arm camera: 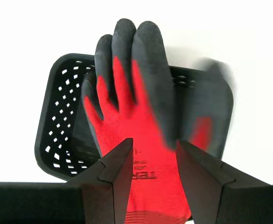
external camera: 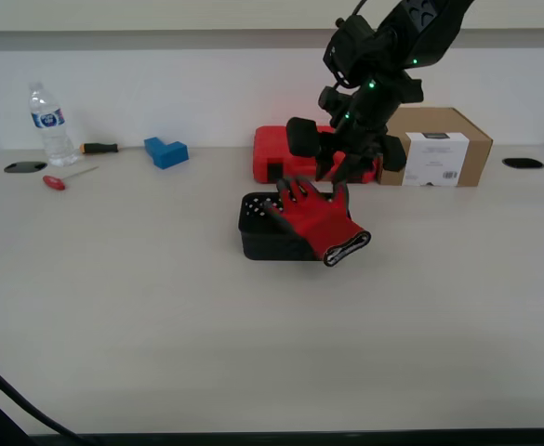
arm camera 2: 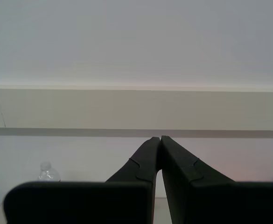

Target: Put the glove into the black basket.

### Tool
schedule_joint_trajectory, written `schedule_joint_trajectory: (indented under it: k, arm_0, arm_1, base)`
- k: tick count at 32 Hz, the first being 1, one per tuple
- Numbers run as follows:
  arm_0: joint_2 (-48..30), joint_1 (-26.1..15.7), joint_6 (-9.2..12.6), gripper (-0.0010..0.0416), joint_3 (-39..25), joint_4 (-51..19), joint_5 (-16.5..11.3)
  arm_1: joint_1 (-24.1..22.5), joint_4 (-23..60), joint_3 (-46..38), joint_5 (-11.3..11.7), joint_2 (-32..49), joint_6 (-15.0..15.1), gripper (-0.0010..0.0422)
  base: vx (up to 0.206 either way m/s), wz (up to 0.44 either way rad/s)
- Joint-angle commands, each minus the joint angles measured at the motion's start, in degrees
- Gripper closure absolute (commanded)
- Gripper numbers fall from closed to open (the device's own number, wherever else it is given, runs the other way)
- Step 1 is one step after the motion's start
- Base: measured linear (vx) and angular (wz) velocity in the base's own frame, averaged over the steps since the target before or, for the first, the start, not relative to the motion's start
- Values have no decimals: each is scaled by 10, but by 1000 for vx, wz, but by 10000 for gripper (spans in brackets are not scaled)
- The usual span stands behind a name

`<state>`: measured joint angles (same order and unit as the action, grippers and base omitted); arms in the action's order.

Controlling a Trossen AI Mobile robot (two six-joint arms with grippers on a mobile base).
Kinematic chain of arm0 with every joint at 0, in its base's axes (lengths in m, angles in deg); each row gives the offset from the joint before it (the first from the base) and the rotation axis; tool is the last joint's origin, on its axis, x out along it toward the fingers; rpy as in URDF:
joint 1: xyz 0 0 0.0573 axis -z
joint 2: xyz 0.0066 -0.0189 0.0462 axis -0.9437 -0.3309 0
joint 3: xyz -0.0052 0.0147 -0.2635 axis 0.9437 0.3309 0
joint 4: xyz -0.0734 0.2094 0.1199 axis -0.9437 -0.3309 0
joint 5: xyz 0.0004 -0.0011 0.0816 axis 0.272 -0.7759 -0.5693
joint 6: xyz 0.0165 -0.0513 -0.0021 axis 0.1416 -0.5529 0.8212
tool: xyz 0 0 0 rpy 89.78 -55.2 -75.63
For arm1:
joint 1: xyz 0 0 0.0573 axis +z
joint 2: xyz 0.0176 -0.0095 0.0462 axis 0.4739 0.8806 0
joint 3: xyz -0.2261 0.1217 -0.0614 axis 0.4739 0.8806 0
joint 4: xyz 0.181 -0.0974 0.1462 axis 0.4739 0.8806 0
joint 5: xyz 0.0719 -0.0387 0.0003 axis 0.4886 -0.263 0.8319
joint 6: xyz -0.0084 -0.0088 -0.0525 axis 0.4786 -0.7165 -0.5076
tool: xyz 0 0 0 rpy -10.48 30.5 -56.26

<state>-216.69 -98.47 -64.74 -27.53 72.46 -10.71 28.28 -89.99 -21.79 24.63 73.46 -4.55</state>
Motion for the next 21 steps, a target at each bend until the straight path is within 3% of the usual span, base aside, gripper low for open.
schedule_joint_trajectory:
  k: [1, 6, 7, 8, 10, 17, 21]
  arm_0:
    - [11, 4, -1, 280, -26, -4, 6]
    - [50, 16, -24, 280, -71, -68, 34]
    - [54, 18, -36, 280, -78, -86, 48]
    - [80, 27, -62, 280, -91, -111, 88]
    - [95, 36, -72, 280, -91, -112, 91]
    - [221, 169, -70, 280, -76, -110, 106]
    - [236, 195, -70, 280, -76, -119, 106]
  arm_1:
    - [0, -2, 0, 0, 0, 0, 412]
    - [0, -2, -1, 0, 0, 0, 412]
    - [0, -2, -1, 0, 0, 0, 412]
    - [0, -2, -1, 0, 0, 0, 412]
    - [0, -2, 0, 0, 0, 0, 412]
    - [0, 0, -1, 3, 1, 0, 412]
    - [0, 0, -1, 2, 0, 0, 412]
  base:
    - [0, 0]
    - [0, 0]
    - [0, 0]
    - [0, 0]
    - [0, 0]
    - [1, -3]
    - [0, 0]
